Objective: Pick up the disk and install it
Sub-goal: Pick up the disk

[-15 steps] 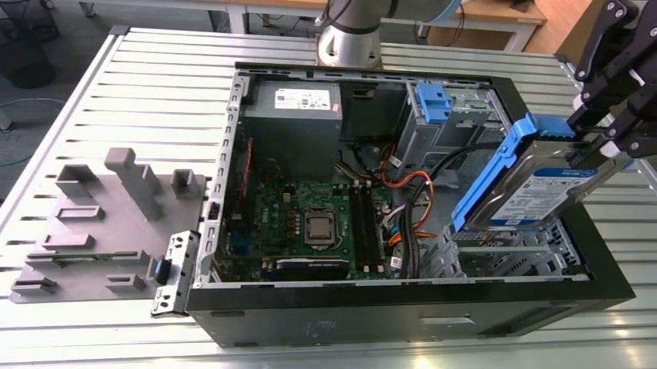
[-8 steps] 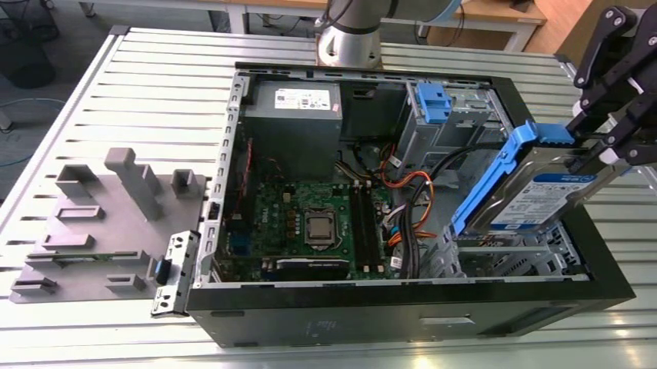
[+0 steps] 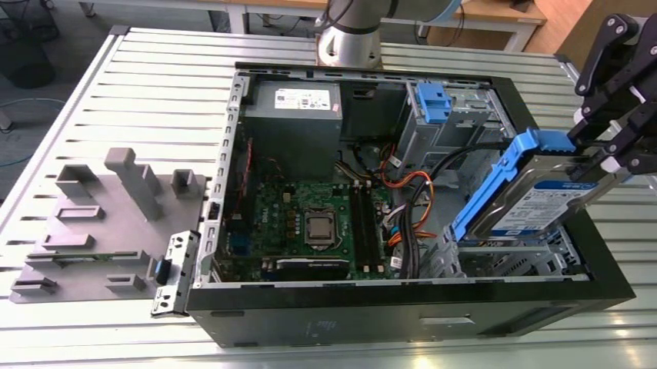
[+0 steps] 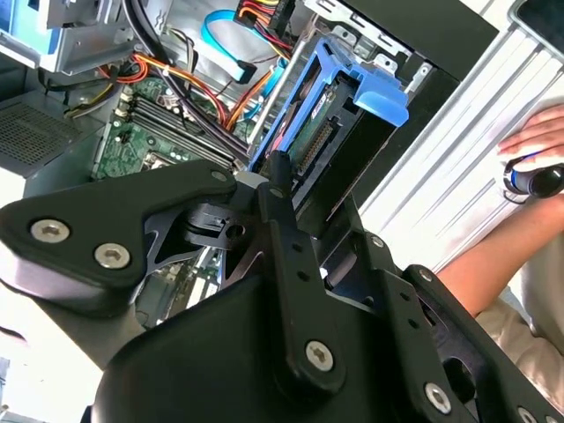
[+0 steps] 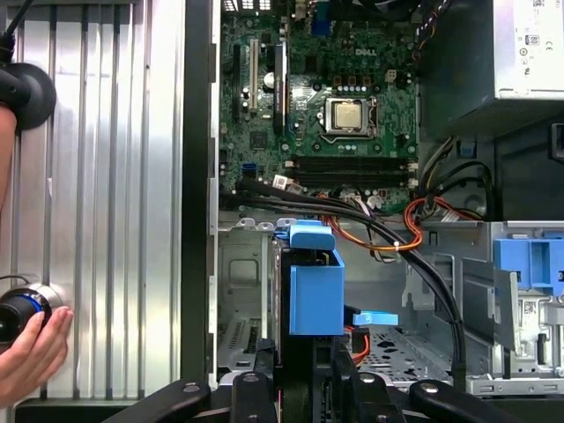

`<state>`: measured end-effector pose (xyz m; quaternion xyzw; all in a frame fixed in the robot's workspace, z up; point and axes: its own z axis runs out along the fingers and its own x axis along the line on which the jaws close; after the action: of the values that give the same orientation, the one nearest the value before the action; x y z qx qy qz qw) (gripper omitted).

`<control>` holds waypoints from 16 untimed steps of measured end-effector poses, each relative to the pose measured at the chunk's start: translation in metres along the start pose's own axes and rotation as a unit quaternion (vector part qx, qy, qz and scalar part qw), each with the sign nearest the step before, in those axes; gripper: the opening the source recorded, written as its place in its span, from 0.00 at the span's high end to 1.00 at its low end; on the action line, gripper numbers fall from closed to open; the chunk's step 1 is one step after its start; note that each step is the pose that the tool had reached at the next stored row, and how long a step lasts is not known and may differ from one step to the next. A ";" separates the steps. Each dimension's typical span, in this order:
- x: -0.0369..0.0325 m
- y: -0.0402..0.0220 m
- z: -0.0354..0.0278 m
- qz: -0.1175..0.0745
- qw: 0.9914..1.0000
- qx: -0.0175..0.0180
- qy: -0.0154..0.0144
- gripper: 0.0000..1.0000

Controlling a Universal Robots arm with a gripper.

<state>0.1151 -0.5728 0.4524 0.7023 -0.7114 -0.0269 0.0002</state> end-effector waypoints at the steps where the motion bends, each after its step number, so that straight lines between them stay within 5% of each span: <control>1: 0.0001 -0.0001 0.0002 0.000 1.000 0.000 0.000 0.65; 16: 0.0003 -0.0007 0.0021 0.001 1.000 0.000 0.000 0.65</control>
<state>0.1158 -0.5730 0.4502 0.7017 -0.7120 -0.0270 0.0001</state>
